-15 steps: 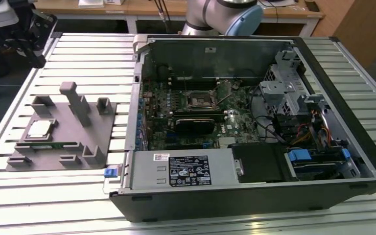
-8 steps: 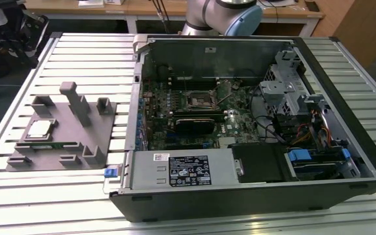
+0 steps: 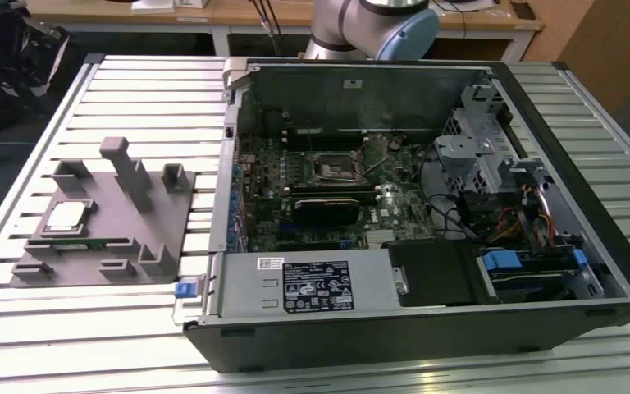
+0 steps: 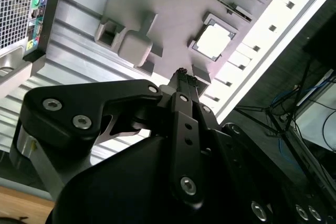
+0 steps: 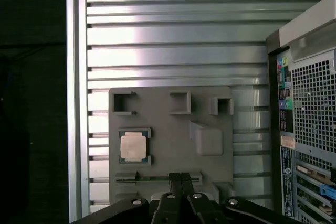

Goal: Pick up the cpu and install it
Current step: 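Reach for the cpu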

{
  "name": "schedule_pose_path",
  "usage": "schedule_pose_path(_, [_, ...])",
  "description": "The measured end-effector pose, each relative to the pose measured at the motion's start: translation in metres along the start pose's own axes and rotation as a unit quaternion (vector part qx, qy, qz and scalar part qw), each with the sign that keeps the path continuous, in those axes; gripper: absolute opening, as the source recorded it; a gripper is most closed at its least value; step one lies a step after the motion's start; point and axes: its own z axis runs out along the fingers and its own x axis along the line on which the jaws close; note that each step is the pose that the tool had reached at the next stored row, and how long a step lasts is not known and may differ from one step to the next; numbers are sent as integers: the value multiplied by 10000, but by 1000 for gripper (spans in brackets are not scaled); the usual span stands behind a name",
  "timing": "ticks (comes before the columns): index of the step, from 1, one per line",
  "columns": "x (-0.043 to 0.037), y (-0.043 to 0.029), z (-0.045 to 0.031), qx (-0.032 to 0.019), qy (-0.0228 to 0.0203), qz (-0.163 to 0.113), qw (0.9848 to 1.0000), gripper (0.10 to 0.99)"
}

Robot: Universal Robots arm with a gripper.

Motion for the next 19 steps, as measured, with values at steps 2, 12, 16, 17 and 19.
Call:
schedule_pose_path(2, [51,-3,4,-1,0,0,10000,106])
schedule_pose_path(12, [277,-13,23,0,4,1,10000,106])
schedule_pose_path(16, [357,-17,34,0,8,1,10000,106])
schedule_pose_path(17, [375,-19,36,0,10,1,10000,106])
schedule_pose_path(19, [413,-20,42,0,11,1,10000,106])
